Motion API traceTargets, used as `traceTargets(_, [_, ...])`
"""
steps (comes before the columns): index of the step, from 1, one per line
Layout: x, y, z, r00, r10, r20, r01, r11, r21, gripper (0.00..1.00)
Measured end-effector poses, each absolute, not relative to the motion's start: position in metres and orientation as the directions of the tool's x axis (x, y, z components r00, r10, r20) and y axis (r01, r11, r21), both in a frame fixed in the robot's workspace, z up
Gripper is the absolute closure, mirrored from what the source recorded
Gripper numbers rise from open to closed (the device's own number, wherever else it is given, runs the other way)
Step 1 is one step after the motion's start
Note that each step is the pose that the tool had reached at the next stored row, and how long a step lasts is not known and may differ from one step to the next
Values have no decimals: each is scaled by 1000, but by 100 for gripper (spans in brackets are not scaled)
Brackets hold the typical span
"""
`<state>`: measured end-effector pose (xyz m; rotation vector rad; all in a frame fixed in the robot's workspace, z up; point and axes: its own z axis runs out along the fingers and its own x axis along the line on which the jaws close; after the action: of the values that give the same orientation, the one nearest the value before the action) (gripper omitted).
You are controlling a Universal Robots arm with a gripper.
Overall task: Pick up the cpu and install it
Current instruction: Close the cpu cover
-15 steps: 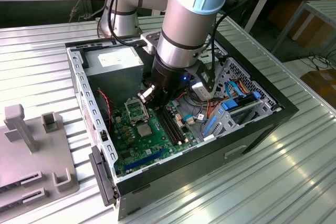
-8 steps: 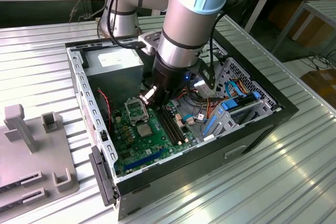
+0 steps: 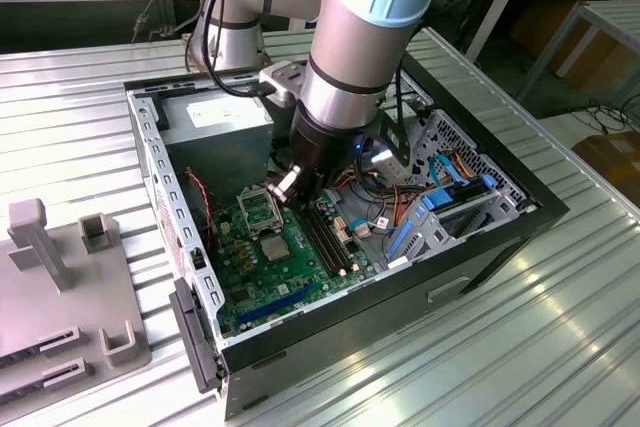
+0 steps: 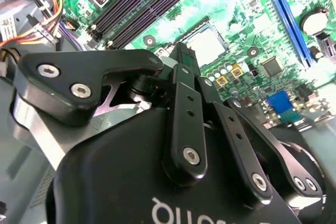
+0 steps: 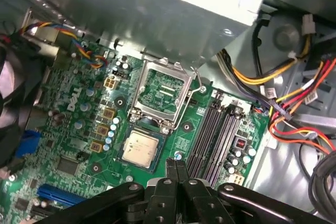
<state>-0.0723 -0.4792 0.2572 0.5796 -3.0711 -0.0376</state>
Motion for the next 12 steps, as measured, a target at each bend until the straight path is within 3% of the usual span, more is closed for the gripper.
traceTargets(12, [-72,-477,257,-874,-486,11,-486,874,27,89])
